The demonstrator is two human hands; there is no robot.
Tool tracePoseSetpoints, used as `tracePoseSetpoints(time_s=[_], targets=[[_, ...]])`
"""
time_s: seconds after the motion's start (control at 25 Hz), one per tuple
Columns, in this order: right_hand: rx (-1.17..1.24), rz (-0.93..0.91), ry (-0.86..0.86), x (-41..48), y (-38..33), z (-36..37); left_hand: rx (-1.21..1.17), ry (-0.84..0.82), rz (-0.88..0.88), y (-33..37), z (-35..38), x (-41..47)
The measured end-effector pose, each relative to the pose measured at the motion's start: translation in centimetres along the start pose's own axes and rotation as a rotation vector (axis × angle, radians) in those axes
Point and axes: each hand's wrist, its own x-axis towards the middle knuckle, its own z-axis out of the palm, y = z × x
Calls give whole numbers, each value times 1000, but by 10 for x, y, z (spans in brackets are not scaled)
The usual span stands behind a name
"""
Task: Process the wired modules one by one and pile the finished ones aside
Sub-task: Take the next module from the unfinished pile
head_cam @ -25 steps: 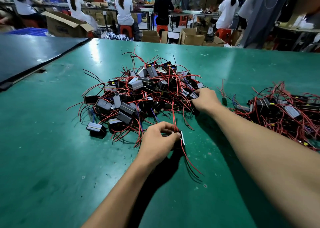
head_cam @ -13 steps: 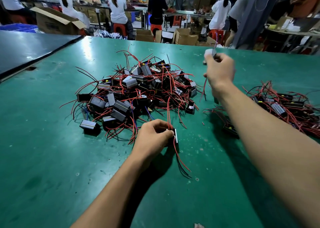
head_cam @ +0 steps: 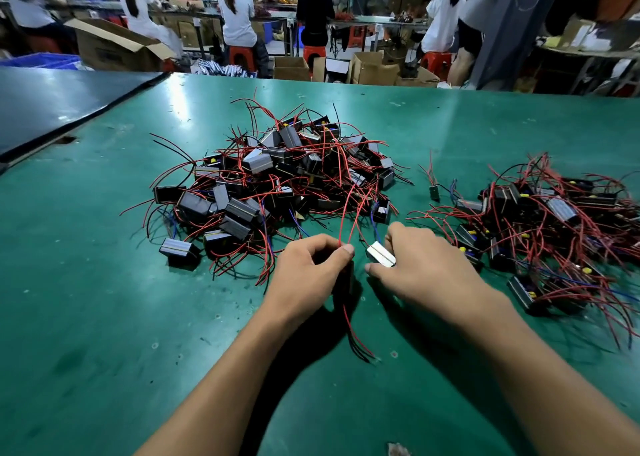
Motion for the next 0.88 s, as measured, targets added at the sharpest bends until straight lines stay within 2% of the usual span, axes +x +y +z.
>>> tracePoseSetpoints(time_s=[0.12, 0.32, 0.72, 0.8, 0.88], targets=[[89, -36, 66, -5, 9, 11, -46, 45, -12, -2, 1, 2], [174, -59, -133, 0, 23, 5, -88, 91, -24, -3, -3, 3], [799, -110, -355, 10, 47, 1, -369, 22, -143, -3, -9, 5], [852, -133, -358, 9, 43, 6, -331, -18, -138, -3, -10, 4], [792, -162, -292, 8, 36, 11, -207, -72, -103, -3, -9, 2]])
